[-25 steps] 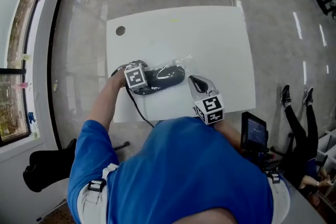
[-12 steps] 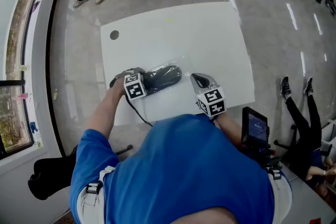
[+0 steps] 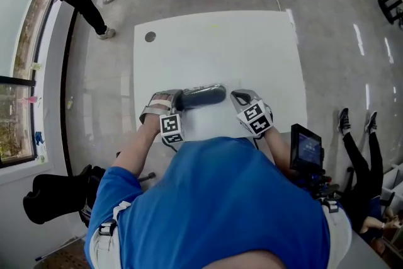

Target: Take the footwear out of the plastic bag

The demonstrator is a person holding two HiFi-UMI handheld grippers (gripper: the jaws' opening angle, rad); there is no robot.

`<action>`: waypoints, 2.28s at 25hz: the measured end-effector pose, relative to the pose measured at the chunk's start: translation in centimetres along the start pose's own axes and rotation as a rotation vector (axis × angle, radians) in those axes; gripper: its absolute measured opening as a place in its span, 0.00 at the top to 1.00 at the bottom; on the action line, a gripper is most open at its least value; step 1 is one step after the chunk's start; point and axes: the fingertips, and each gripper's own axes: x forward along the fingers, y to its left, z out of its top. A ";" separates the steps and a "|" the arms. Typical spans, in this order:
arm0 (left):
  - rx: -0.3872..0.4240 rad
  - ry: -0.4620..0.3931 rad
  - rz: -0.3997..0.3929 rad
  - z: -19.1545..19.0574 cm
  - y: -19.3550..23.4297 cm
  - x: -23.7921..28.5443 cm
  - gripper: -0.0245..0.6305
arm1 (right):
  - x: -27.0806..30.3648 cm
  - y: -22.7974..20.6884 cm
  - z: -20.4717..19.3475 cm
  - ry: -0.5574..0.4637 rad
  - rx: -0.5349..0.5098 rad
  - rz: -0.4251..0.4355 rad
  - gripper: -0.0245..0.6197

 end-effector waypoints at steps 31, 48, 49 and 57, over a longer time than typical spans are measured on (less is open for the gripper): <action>0.153 -0.081 0.308 -0.2 -1.8 -3.1 0.48 | 3.3 5.3 -0.8 0.058 -0.399 0.231 0.68; 0.080 -0.209 0.217 -0.4 0.7 -2.1 0.60 | 0.0 -0.2 -4.0 0.149 -0.440 0.160 0.82; 0.075 -0.210 0.214 -0.5 0.9 -2.0 0.62 | -0.3 -0.7 -4.3 0.159 -0.436 0.150 0.83; 0.030 -0.217 0.185 -0.3 1.7 -1.5 0.67 | -0.7 -1.4 -4.8 0.197 -0.473 0.125 0.80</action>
